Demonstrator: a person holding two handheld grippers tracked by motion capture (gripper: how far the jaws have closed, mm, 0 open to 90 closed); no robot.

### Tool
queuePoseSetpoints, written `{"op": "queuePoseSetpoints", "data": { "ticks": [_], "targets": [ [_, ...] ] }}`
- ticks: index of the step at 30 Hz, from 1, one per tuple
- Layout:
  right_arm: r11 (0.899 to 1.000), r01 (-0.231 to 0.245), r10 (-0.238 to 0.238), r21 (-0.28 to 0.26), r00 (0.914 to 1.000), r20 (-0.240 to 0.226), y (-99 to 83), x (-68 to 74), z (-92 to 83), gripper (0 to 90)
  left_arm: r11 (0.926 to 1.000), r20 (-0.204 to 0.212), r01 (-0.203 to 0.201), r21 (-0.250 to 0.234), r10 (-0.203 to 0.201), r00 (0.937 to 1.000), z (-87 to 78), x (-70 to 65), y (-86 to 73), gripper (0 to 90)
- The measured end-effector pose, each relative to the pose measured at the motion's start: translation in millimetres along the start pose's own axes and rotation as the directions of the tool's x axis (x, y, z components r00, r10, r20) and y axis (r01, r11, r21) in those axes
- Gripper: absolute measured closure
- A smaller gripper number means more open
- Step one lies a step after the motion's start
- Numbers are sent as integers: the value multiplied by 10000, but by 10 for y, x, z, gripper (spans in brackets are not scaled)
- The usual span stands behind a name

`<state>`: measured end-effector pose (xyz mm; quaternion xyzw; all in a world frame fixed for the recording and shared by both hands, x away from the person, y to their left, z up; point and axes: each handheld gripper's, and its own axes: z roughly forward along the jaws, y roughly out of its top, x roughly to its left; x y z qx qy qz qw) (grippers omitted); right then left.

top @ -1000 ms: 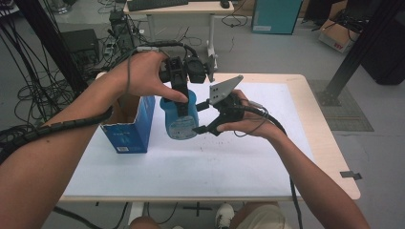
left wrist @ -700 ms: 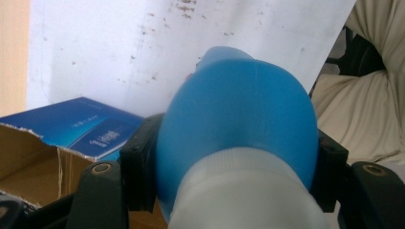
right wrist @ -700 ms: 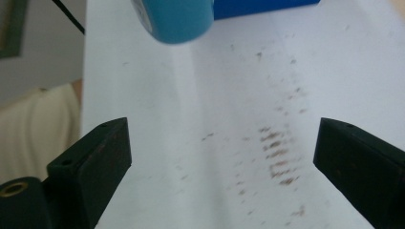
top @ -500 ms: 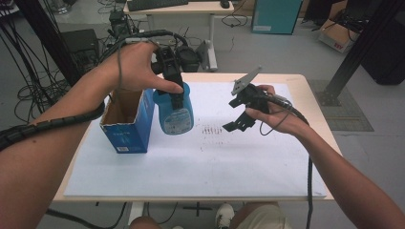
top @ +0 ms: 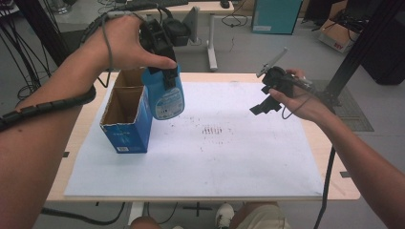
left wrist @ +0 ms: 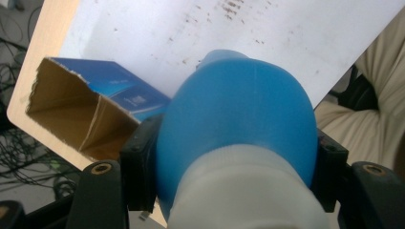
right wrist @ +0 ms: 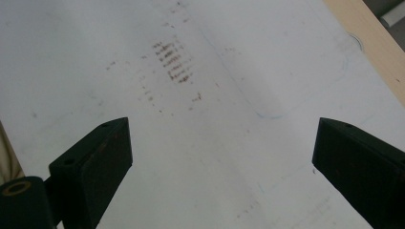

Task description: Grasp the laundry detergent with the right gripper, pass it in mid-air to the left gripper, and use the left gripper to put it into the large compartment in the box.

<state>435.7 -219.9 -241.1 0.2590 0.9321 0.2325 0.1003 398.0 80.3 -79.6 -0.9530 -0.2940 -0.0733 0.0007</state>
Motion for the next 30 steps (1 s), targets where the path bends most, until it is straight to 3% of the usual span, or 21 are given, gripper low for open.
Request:
{"op": "queuePoseSetpoints", "data": {
  "ticks": [6,11,14,18,20,21,22,25,27,28,30],
  "targets": [
    [9982,-405,405,451,9992,9,-91,-180,-100,63,9955,-221,942,53,-941,9953,-194,165,-37,366],
    [9963,-765,751,403,9966,354,-146,-297,-233,63,9761,-419,2173,38,-2170,9753,-321,357,-130,366],
    [9949,-900,877,455,9949,496,-168,-340,-275,63,9538,-521,3002,142,-2992,9528,-392,484,-186,366],
    [9917,-1172,1140,534,9917,601,-176,-386,-317,63,9266,-701,3756,209,-3734,9250,-477,608,-235,366],
    [9917,-1180,1146,505,9913,647,-171,-396,-327,63,9062,-684,4226,124,-4209,9045,-517,661,-264,366],
    [9918,-1176,1141,498,9911,684,-164,-398,-332,63,8924,-632,4513,58,-4501,8908,-544,709,-291,366],
    [9917,-1154,1113,575,9913,703,-148,-395,-343,63,8879,-601,4599,80,-4586,8866,-559,734,-305,365],
    [9919,-1123,1082,589,9917,689,-128,-384,-344,64,8618,-530,5073,-15,-5067,8605,-592,798,-352,365],
    [9919,-1104,1061,631,9920,688,-120,-372,-338,65,8542,-570,5200,81,-5187,8530,-610,847,-387,366],
    [9914,-1112,1064,691,9919,701,-116,-369,-342,65,8437,-550,5367,72,-5356,8427,-611,866,-403,366],
    [9932,-987,938,615,9926,774,-109,-366,-352,65,8161,-482,5779,66,-5770,8153,-614,905,-438,366]
  ]
}}
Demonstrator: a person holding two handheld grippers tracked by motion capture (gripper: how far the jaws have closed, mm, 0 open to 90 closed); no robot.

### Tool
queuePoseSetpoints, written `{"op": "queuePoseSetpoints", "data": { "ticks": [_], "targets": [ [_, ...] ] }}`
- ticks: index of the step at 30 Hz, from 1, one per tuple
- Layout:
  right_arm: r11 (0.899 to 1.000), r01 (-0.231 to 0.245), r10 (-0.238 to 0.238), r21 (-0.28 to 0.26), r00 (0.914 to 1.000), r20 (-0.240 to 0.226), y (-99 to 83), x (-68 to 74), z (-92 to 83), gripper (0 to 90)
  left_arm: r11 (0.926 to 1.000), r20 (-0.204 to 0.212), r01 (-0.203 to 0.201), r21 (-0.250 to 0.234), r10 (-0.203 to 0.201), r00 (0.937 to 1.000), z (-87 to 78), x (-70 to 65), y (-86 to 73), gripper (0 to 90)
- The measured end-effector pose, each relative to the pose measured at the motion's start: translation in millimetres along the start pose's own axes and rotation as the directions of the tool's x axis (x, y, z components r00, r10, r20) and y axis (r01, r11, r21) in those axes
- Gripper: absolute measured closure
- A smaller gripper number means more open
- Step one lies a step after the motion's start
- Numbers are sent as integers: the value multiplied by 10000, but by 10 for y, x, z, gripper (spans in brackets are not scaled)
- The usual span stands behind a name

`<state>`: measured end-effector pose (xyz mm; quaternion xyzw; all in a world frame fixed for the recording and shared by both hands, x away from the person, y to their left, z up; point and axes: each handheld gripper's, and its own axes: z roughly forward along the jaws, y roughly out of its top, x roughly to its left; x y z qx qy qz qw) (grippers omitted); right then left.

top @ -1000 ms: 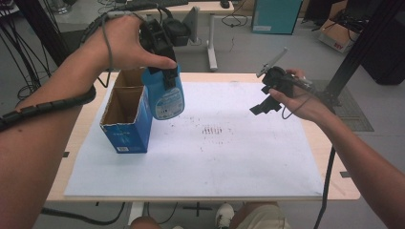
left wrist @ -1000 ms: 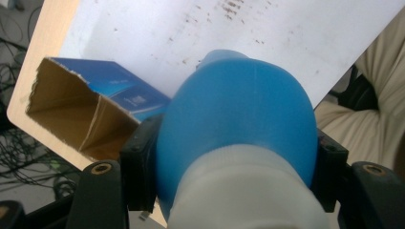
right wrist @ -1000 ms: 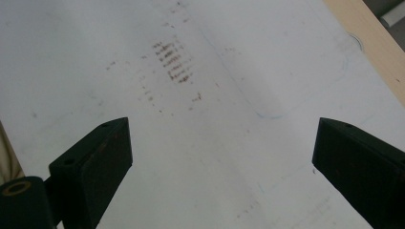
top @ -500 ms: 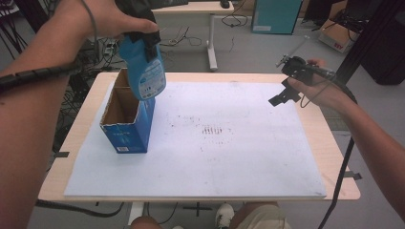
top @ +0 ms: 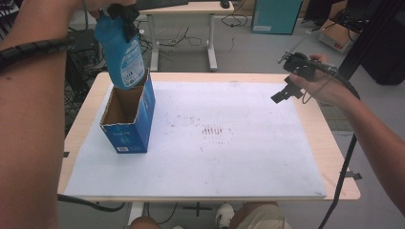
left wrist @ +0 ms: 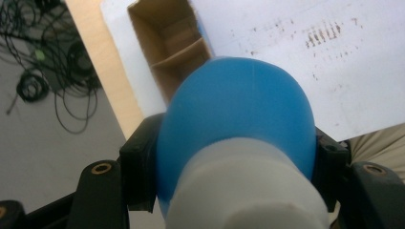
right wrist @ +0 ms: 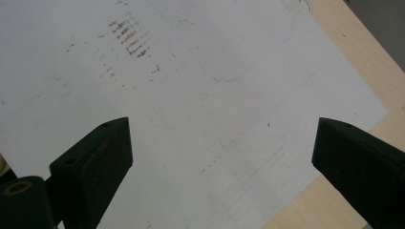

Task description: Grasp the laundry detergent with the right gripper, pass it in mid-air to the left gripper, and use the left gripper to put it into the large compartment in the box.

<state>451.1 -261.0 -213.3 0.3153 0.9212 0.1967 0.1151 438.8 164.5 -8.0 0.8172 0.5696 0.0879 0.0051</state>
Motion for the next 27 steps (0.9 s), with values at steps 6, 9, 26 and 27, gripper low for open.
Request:
{"op": "queuePoseSetpoints", "data": {
  "ticks": [6,9,26,27],
  "targets": [
    [10000,-55,55,-63,9999,87,0,14,-39,65,9959,-194,900,36,-899,9958,2,114,3,366],
    [10000,-40,41,-53,9999,109,-7,19,-51,65,9915,-106,1300,-55,-1300,9915,-4,176,-3,366],
    [10000,51,-52,45,9999,155,-36,16,-63,65,9592,-365,2825,-120,-2828,9585,110,361,7,367],
    [10000,75,-75,35,9998,174,-29,17,-62,65,9579,-354,2868,-148,-2871,9572,112,365,4,366]
  ]
}}
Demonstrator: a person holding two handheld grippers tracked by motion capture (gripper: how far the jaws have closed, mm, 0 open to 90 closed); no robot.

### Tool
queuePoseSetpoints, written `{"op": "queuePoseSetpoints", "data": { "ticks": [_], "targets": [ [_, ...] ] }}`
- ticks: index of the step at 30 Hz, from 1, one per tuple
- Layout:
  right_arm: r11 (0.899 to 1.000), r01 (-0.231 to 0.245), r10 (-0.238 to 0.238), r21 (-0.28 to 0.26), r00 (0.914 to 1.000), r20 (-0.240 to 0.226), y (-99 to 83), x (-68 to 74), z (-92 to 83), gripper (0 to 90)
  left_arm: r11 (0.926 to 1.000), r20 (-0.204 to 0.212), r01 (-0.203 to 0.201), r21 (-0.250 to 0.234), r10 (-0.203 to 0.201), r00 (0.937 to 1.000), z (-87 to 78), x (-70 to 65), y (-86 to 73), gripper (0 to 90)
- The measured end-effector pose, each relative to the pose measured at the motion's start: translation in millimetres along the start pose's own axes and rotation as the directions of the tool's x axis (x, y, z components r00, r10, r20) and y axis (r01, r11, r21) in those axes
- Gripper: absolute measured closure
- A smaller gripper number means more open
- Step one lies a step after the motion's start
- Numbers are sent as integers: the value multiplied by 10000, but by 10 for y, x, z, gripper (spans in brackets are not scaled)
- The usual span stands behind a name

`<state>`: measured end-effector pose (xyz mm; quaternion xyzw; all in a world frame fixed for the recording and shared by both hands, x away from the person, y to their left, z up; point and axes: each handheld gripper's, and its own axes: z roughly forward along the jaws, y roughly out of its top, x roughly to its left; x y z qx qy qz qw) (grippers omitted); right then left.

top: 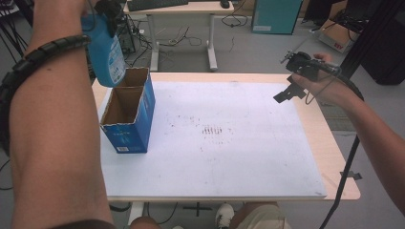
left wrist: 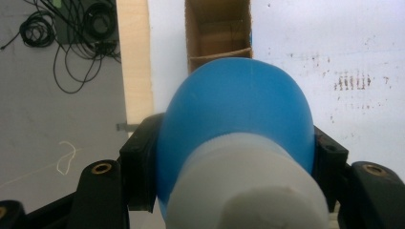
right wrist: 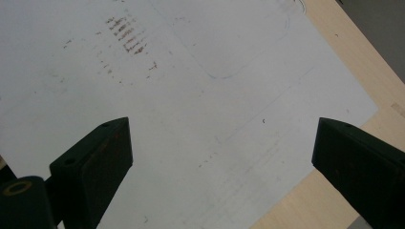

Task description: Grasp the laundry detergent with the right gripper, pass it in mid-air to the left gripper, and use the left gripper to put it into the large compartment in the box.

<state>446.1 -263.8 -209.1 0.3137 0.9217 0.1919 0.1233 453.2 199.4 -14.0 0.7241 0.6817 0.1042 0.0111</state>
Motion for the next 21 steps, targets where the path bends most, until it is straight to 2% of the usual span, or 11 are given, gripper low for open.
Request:
{"op": "queuePoseSetpoints", "data": {
  "ticks": [8,21],
  "targets": [
    [10000,58,-58,22,10000,12,33,7,7,68,9996,78,294,-51,-294,9995,39,55,-13,366],
    [9999,104,-104,18,9999,11,50,25,2,68,9993,148,368,86,-369,9992,154,94,-34,367]
  ]
}}
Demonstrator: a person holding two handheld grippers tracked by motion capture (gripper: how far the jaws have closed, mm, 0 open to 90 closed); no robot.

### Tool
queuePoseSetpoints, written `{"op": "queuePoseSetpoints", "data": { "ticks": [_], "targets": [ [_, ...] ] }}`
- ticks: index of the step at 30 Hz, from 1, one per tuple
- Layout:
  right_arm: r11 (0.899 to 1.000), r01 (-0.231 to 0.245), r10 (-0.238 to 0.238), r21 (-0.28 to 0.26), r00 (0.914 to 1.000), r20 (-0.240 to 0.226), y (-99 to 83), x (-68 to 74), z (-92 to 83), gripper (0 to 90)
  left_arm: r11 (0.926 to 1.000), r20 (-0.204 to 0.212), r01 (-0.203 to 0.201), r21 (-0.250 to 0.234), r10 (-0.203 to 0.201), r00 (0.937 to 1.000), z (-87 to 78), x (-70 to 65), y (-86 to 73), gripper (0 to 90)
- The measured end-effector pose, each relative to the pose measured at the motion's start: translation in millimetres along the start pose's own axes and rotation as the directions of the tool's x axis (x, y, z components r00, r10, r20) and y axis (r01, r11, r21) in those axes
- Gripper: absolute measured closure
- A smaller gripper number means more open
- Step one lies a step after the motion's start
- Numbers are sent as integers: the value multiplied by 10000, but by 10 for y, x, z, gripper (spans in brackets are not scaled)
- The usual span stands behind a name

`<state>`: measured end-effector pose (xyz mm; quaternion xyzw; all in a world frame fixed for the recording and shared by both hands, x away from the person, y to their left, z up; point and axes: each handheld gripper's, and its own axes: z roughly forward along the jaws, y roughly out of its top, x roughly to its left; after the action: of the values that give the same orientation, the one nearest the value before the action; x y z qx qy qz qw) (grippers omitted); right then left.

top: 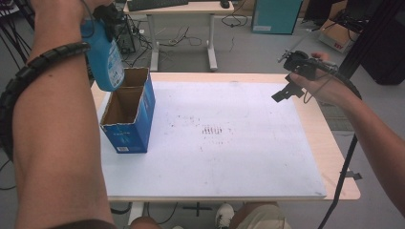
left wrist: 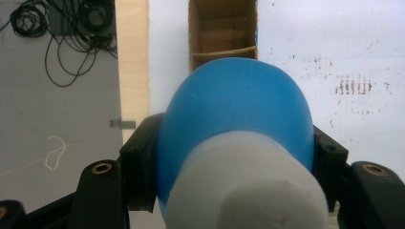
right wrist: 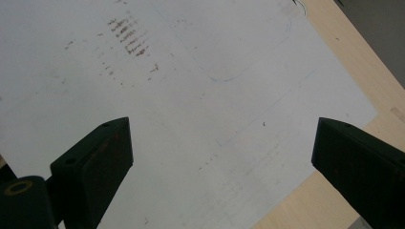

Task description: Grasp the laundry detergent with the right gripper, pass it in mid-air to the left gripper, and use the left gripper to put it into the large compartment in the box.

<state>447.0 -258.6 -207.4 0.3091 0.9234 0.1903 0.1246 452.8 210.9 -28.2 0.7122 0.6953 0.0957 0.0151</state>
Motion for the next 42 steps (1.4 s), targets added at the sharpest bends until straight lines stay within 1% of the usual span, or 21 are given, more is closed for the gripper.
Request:
{"op": "queuePoseSetpoints", "data": {
  "ticks": [1,2,4,5,10,15,18,19,20,22,24,27,28,33,34,36,37,39,42],
  "targets": [
    [10000,57,-57,-3,10000,4,-1,-3,1,68,10000,-8,-13,25,13,10000,13,4,-2,367],
    [10000,-2,2,-86,10000,15,-3,2,6,67,10000,-16,-18,33,18,10000,23,7,-4,367],
    [10000,-22,22,-40,10000,21,-1,6,2,68,10000,4,-10,47,10,10000,39,15,-7,367],
    [9999,-53,54,-97,10000,16,-2,10,8,68,10000,24,-6,51,6,10000,48,21,-9,367],
    [10000,31,-31,67,10000,6,-6,15,25,68,10000,49,-30,41,30,10000,104,29,-15,367],
    [10000,-34,34,72,10000,-10,-3,26,45,67,10000,97,-34,53,34,9999,164,34,-16,367],
    [10000,23,-23,54,10000,-1,10,31,49,68,10000,126,-34,80,33,9999,204,38,-19,367],
    [10000,42,-42,18,10000,-3,11,32,53,68,10000,126,-34,38,34,9999,217,40,-21,367],
    [9999,36,-36,131,10000,-23,19,37,48,68,10000,121,-39,1,39,9999,224,44,-22,367],
    [10000,43,-43,23,10000,-25,19,39,59,68,10000,127,-19,-56,20,9999,246,50,-27,366],
    [9999,48,-47,151,10000,-33,21,37,58,68,10000,150,37,-82,-35,9999,276,61,-33,367],
    [9999,9,-9,129,10000,-27,15,35,69,68,9999,111,40,-125,-38,9999,333,68,-40,367],
    [9999,-61,61,90,10000,-15,10,39,74,67,9999,102,39,-115,-38,9999,347,66,-41,367],
    [9997,-10,10,227,10000,10,-3,27,77,68,10000,166,1,-5,-1,9999,450,61,-45,367],
    [9999,64,-64,138,10000,-15,-11,18,83,67,10000,205,53,-7,-52,9998,466,54,-46,367],
    [9998,-19,19,190,10000,-11,-14,19,82,68,10000,240,23,-33,-22,9997,502,41,-45,367],
    [9997,21,-21,237,10000,-9,-15,13,78,68,9999,208,-110,-26,111,9997,520,42,-42,367],
    [9998,-59,59,181,10000,17,-21,15,77,68,10000,236,-17,-44,18,9997,552,16,-42,367],
    [9998,-17,17,188,10000,10,-25,9,77,68,10000,241,-62,44,61,9997,604,-6,-40,367]
  ]
}}
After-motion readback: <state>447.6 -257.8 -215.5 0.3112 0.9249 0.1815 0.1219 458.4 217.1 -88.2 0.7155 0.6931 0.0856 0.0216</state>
